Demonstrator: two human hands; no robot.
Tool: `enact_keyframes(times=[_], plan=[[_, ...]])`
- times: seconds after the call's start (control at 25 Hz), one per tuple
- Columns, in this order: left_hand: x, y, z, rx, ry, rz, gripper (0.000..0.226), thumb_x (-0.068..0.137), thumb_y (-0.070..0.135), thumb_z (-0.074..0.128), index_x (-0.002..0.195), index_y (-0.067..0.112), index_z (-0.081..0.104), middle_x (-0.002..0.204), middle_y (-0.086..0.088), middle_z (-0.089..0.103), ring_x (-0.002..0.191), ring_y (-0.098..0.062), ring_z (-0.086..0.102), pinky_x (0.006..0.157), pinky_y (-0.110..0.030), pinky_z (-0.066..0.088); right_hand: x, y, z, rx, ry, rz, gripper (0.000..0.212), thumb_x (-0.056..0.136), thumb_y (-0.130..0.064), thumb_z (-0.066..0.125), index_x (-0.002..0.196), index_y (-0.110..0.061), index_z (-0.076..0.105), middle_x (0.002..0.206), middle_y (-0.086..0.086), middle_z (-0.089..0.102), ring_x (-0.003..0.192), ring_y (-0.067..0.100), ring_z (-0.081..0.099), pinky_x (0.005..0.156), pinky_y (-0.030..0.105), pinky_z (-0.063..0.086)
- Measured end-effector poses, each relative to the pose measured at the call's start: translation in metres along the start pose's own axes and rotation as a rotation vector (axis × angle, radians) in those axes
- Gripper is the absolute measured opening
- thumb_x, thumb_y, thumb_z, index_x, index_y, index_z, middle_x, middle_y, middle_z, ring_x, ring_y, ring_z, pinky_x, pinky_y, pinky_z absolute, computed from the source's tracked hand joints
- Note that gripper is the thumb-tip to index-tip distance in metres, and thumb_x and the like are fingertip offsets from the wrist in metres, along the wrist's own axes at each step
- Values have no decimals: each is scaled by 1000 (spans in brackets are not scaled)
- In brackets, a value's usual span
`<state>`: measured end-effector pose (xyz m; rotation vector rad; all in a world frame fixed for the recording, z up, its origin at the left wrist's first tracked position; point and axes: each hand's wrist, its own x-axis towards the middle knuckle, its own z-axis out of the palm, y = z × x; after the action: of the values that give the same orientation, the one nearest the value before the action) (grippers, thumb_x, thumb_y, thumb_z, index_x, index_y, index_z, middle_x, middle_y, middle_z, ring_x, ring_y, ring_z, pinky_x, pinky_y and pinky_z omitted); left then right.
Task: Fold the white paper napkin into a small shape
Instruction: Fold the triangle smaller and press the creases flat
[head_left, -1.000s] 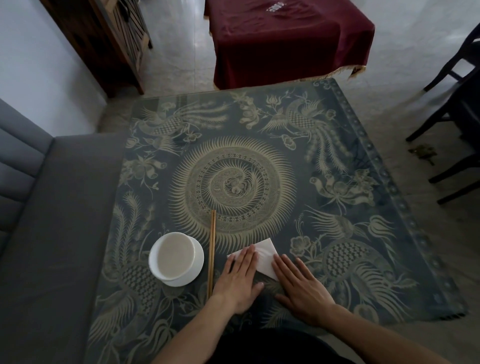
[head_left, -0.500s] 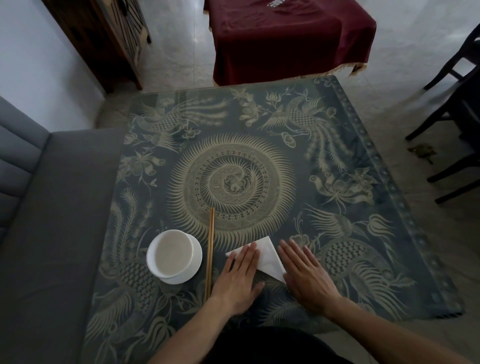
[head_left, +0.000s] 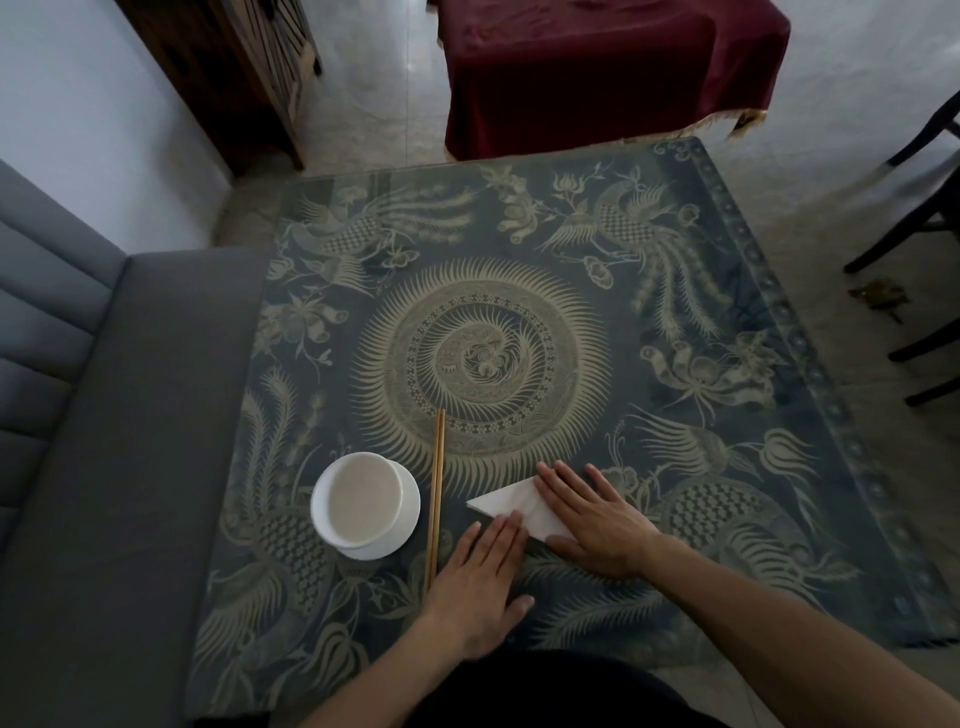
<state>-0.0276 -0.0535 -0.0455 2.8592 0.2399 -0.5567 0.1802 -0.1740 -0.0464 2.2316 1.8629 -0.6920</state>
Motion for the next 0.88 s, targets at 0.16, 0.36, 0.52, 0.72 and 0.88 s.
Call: enact_keyframes(times=[0.16,0.36,0.52,0.72,0.88], plan=[[14,14,-11,7,73,-3,75,98,51,21,154,8,-2,162,-8,-9,147,-20,-16,117,-44,-11,-2,1,-4,21,-42,-17,78,96,-51,23,148,-20,-26,158,-2,-29,140,15,-34,117,44,-18],[19,28,-4,-50,4,57,78,97,55,22,153,12,-12,158,-3,-26,143,-16,-29,117,-40,-16,-2,12,-19,16,-109,-67,92,84,-18,41,152,-19,-20,156,-5,-30,143,14,-29,117,40,-16],[6,19,1,-22,-3,121,78,95,56,19,153,13,-11,161,-4,-19,147,-18,-19,118,-45,-11,-1,11,-20,8,-101,-65,94,83,-12,41,152,-20,-22,156,-5,-30,143,14,-28,116,40,-15],[24,10,-27,-213,385,74,39,97,35,44,131,17,53,124,-4,59,111,-24,55,98,-42,44,-1,5,-21,104,-1,-1,78,92,-20,41,157,-23,-4,163,-8,-10,148,11,-10,120,37,-1],[45,-10,-51,-348,314,-331,51,91,30,63,137,16,45,131,-7,50,115,-26,51,93,-37,45,10,-10,-26,155,243,154,57,99,-38,49,151,-27,31,151,-5,40,135,19,36,103,36,36]])
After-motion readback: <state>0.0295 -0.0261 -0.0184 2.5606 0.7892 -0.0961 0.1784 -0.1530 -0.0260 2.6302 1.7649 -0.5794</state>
